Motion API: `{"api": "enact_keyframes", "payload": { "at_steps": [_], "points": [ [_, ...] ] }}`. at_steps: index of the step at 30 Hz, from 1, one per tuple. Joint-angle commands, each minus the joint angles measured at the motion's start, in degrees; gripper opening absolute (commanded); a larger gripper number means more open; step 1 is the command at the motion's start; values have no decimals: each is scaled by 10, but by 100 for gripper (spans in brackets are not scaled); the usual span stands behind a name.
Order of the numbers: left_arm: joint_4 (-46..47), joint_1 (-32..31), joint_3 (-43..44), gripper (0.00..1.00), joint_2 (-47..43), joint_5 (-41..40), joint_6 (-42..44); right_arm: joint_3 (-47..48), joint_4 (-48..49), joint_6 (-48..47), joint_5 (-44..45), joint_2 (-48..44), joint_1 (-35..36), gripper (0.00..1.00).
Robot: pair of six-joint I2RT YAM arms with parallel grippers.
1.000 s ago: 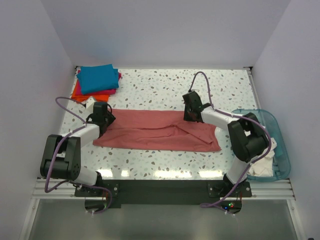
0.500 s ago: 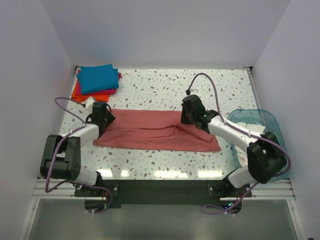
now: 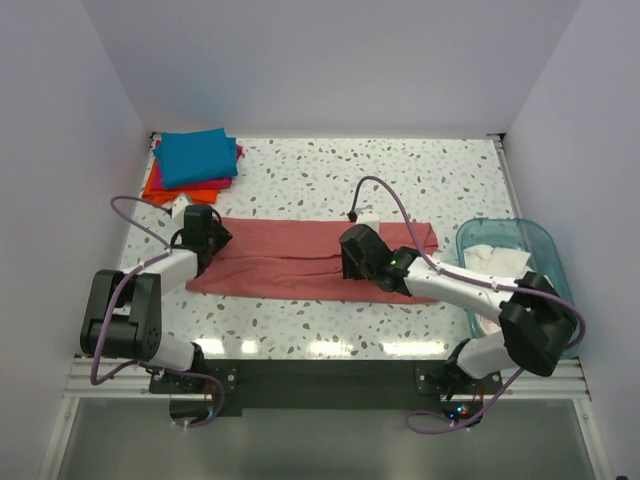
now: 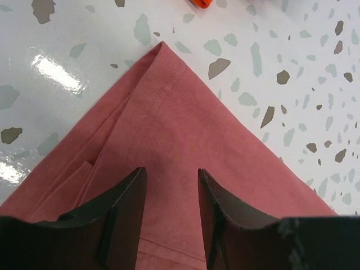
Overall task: Fold and stack the t-shirts
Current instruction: Fold the tshirt
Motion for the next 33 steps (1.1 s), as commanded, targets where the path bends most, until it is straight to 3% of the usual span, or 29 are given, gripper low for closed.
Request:
{"api": "enact_keyframes", "payload": {
  "at_steps": [1,6,9,12,15,19,24,33],
  "points": [
    [40,5,-4,47,-20,10,6,1,-28,-8,94,-60,-2,47],
    [41,5,-4,47,-26,12,6,23,-81,-23,150,-86,-49,47],
    [41,5,-1,47,-28,14,6,37,-81,-43,96,-58,-139,46],
    [42,5,0,47,-26,19,3,86,-84,-72,71,18,-171,45],
    [41,5,3,47,-24,23,4,134,-105,-89,48,89,-173,43],
    [39,5,3,47,-25,23,5,130,-103,-88,17,115,-173,40],
    [40,5,3,47,-24,25,6,65,-98,-83,-4,70,-161,31],
    [40,5,3,47,-25,26,6,-11,-121,-51,-7,-18,-86,30]
  ]
}}
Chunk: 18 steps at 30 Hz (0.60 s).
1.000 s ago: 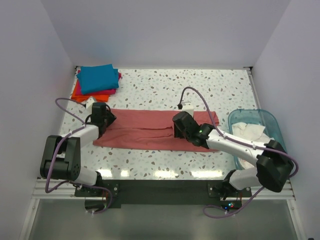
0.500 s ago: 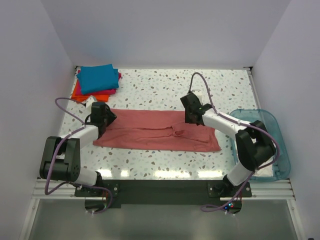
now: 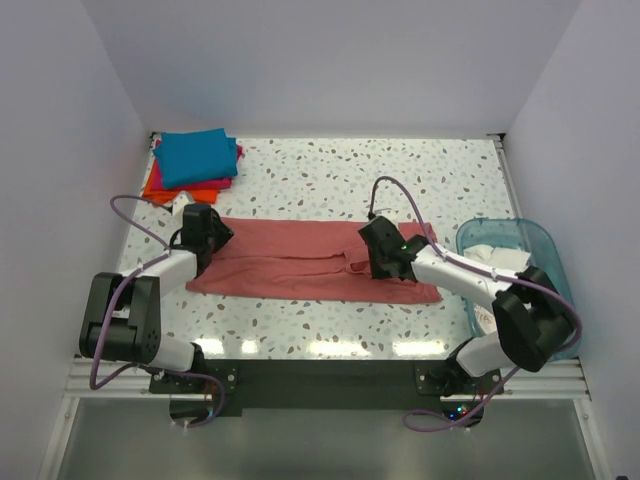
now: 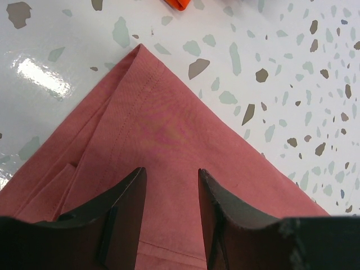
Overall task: Fold and stack the t-shirts
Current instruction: Fold the tshirt
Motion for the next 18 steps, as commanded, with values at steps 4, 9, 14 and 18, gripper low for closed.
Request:
{"api": "enact_keyframes", "payload": {
  "at_steps": [4,9,14,18],
  "points": [
    [25,6,3,47,-15,0,7,-43,-5,42,-8,-73,46,30],
    [26,7,3,47,-14,0,10,-86,5,63,-14,-103,62,30],
    [26,8,1,47,-15,2,10,-129,20,83,-25,-132,70,29],
    [25,9,0,47,-15,3,10,-126,4,86,-10,-162,70,28]
  ]
}}
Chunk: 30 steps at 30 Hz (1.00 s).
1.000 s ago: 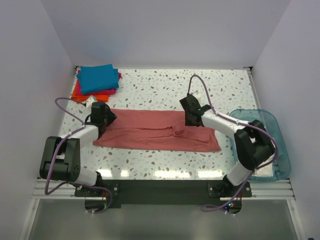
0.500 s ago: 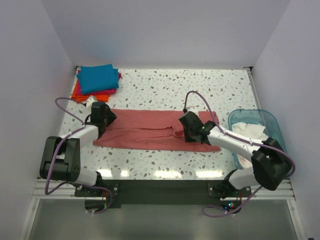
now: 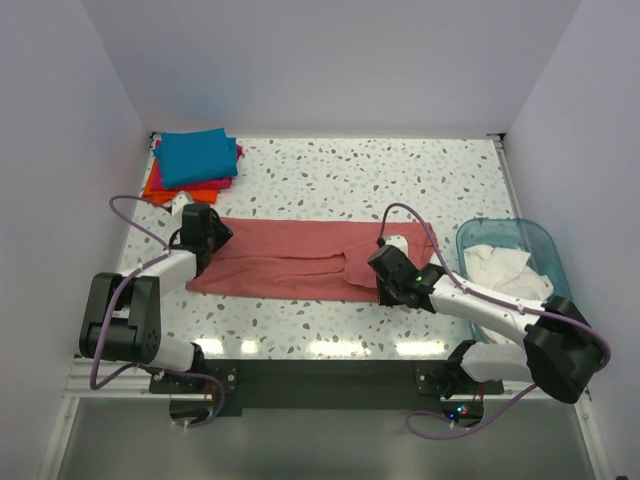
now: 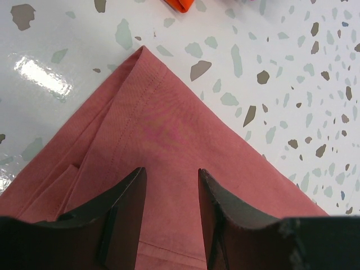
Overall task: Fold and stack the t-shirts
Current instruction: Fold the tshirt
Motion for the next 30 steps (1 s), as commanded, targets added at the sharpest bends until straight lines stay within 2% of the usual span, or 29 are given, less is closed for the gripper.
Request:
{"api": "enact_keyframes", "payload": {
  "at_steps": [1,6,9,11,16,20,24,30],
  "points": [
    [24,6,0,47,-17,2,10,15,0,19,11,-40,2,28],
    [18,8,0,47,-30,3,12,37,-28,21,2,-112,1,27],
    [25,8,-2,46,-37,9,12,56,-31,21,39,-115,1,28],
    [27,7,0,45,-35,16,12,85,-35,17,68,-66,1,27],
    [18,-19,4,45,-28,-10,21,133,-5,17,68,61,-14,27],
    [-6,-53,12,44,-2,-49,24,127,39,16,12,135,-91,27],
    [-18,-83,-4,39,30,-96,13,137,69,11,-15,213,-138,28],
    [-24,-105,-40,32,54,-115,-11,251,38,-24,-29,323,-197,29]
  ]
}}
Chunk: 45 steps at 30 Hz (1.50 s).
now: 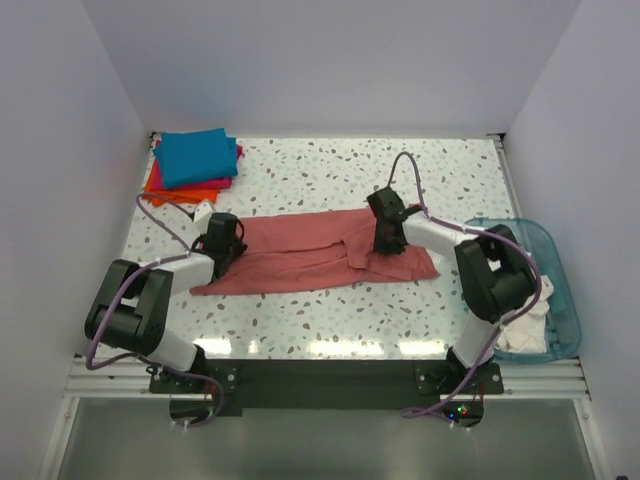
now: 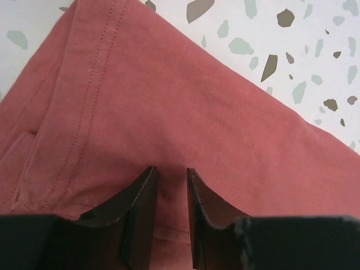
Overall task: Fold and stack the t-shirts
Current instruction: Fold the tshirt
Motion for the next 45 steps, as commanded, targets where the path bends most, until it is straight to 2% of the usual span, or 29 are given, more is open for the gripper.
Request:
{"api": "enact_keyframes", "payload": {
  "at_steps": [1,3,6,7,9,10,12,13,16,17,20,23,24,26,29,34,38,40,45],
  "points": [
    [-23,-10,-39,31,7,-26,-21,92,0,-27,-21,90,-38,29],
    [-27,-30,-50,30,-18,-27,-27,143,-18,-49,-22,127,-63,30],
    [-40,-56,-69,30,-51,-13,-52,282,-79,-71,-34,222,-82,31],
    [-40,-60,-78,30,-59,-5,-65,356,-91,-86,-35,244,-84,31],
    [-47,-75,-83,30,-74,21,-76,440,-134,-109,-32,319,-85,33],
    [-51,-84,-90,30,-79,28,-89,523,-146,-123,-30,349,-85,33],
    [-48,-119,-100,29,-93,44,-105,610,-187,-162,-19,426,-85,38],
    [-46,-136,-111,29,-96,48,-122,686,-196,-177,-22,447,-85,40],
    [-39,-220,-114,29,-94,47,-155,779,-197,-237,-32,501,-85,51],
    [-37,-259,-111,30,-90,46,-164,790,-190,-246,-37,508,-85,55],
    [-13,-306,-103,32,-77,62,-175,800,-158,-270,-57,507,-84,68],
    [-27,-310,-76,40,-85,71,-132,796,-146,-275,-58,486,-83,78],
    [-39,-311,-65,46,-100,52,-103,792,-143,-276,-55,475,-84,80],
    [-69,-310,-36,50,-126,32,-67,763,-134,-278,-49,437,-84,83],
    [-88,-310,3,52,-140,16,7,716,-111,-267,-45,384,-84,84],
    [-151,-311,60,36,-123,35,86,669,-103,-229,-44,330,-82,82],
    [-162,-324,54,27,-118,59,107,659,-102,-229,-55,325,-73,77],
    [-157,-333,51,28,-108,65,120,661,-102,-231,-52,334,-69,76],
    [-185,-377,64,40,-62,34,132,686,-127,-226,-42,378,-65,74]
  ]
}}
